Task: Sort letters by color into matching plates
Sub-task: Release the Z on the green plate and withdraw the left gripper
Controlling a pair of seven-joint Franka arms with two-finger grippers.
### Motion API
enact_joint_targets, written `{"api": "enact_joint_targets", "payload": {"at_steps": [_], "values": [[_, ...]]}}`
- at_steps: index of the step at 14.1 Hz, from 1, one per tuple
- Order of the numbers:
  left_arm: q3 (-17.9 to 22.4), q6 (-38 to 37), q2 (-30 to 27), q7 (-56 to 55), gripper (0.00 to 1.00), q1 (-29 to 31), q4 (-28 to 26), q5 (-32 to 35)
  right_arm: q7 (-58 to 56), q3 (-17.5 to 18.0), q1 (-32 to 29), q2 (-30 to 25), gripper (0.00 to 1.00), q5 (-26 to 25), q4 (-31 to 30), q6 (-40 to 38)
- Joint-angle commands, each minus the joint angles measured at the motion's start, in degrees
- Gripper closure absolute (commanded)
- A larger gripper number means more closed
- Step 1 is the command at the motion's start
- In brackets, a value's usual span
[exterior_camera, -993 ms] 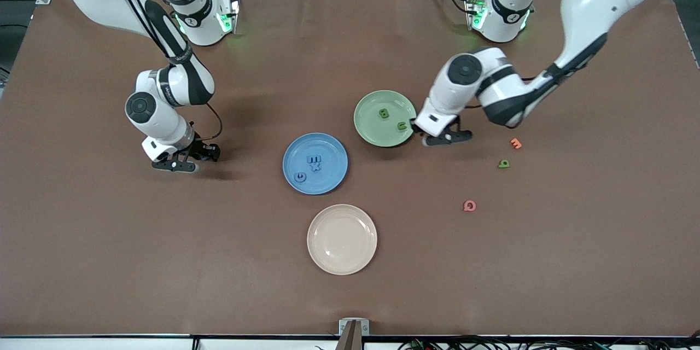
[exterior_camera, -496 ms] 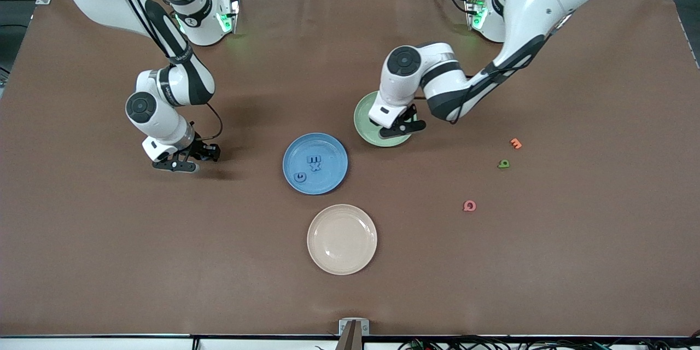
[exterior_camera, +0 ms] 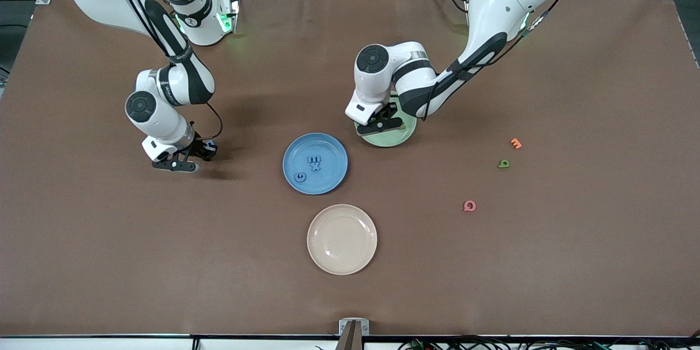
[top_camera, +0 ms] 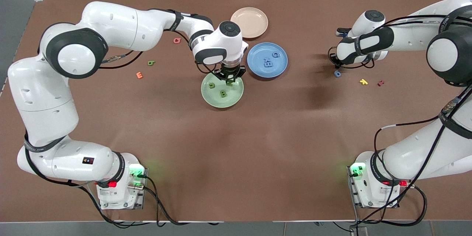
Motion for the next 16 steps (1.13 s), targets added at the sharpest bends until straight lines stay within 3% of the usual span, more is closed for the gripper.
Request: {"api": "enact_joint_targets", "payload": {"at_steps": [1,3,5,7,8,11,12,13,14,15,16], "values": [[0.7,-0.9,1.7,-0.2,0.78,-1.6,2.1,-0.9,0.8,0.1,0.1,0.4,0.98,-0.2,0.2,0.0],[0.7,-0.9,1.9,-0.3,0.76,-1.7,2.2,-0.9,0.9,0.1,0.1,0.4,0.98,-0.2,0.4,0.1],[0.7,-0.9,1.9,-0.3,0.64,-1.7,2.1,-0.8,0.8,0.1,0.1,0.4,0.98,-0.1,0.3,0.1],[0.7,-0.9,1.9,-0.2,0.14,-1.7,2.0,-0.7,0.8,0.1,0.1,0.4,0.98,-0.1,0.3,0.1],[0.7,-0.9,1.8,-0.1,0.02,-1.6,2.0,-0.7,0.8,0.1,0.1,0.4,0.98,-0.1,0.2,0.1],[0.7,-1.0,1.3,0.4,0.01,-0.3,1.8,-0.7,0.9,0.1,0.1,0.4,0.97,-0.1,0.1,0.0],[0.7,-1.0,1.1,0.7,0.01,0.0,1.6,-0.7,1.0,0.1,0.1,0.4,0.92,-0.1,0.0,-0.1],[0.6,-1.0,0.8,0.9,0.01,1.0,1.5,-0.7,1.1,0.1,0.1,0.4,0.78,-0.1,-0.1,-0.2],[0.6,-1.0,0.4,1.1,0.01,2.2,0.9,-0.6,1.1,0.1,0.1,0.4,0.2,-0.1,-0.1,-0.8],[0.6,-1.0,-0.1,1.7,0.01,3.3,0.6,-0.5,1.1,0.1,0.1,0.3,0.0,-0.1,-0.1,-1.0],[0.5,-1.0,-0.3,3.0,0.01,4.7,-0.1,-0.5,1.2,0.1,0.1,0.3,0.0,-0.1,-0.3,-1.0]]}}
